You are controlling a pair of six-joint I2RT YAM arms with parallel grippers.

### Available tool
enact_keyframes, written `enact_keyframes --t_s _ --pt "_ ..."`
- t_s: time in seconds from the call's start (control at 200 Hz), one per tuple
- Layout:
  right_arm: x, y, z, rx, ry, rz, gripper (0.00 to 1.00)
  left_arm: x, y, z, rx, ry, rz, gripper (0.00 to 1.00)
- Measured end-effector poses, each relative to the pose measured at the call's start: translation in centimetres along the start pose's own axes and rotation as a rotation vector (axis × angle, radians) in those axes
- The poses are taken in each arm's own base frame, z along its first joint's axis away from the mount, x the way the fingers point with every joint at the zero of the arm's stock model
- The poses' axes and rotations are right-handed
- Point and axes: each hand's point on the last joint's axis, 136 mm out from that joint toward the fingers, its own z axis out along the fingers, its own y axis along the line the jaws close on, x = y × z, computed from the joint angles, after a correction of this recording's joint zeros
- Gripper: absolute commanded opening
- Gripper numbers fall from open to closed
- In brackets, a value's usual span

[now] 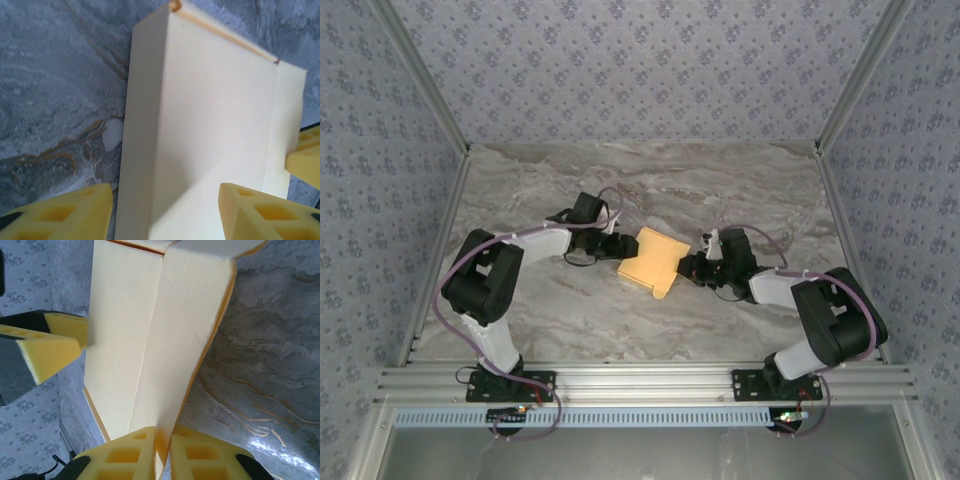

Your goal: Fold the paper box

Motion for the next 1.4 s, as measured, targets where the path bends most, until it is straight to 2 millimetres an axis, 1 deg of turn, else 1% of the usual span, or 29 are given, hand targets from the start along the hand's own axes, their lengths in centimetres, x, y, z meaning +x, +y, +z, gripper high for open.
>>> enact_keyframes --t_s 0.1,0.2,0.33,0.505,0.605,0.775,0.889,1.124,1.399 --pt "-0.1 0.0 0.0 0.001 -0.002 0.001 0.16 -0.6 -0.2 -0.2 -0.004 -0.009 0.011 0.55" --pt "-0.1 -0.1 0.0 0.001 -0.002 -0.003 0.17 -1.0 -0.1 0.2 -0.006 -0.007 0.018 0.51" --pt "0.0 -0.1 0.0 0.004 0.0 -0.004 0.18 -0.3 0.9 1.3 -0.018 0.027 0.001 0.43" --pt "0.0 -0.4 0.0 0.009 0.0 -0.005 0.23 -0.4 0.4 1.3 0.012 0.029 0.001 0.3" --pt "0.0 -0.5 0.1 0.01 0.002 -0.003 0.26 -0.5 0.4 1.3 0.029 0.022 -0.013 0.26" --pt "-0.2 -0.4 0.3 0.002 -0.003 -0.003 0.27 -0.4 0.6 1.3 0.075 0.009 -0.05 0.22" --pt "-0.3 -0.1 0.5 -0.014 -0.008 0.003 0.24 -0.3 0.6 1.3 0.113 -0.001 -0.085 0.19" --pt "-0.8 1.1 0.6 -0.055 -0.02 0.01 0.14 -0.2 0.9 1.0 0.164 -0.011 -0.135 0.17" --pt "-1.2 2.3 0.6 -0.087 -0.029 0.025 0.09 -0.2 1.4 0.6 0.211 -0.02 -0.186 0.15"
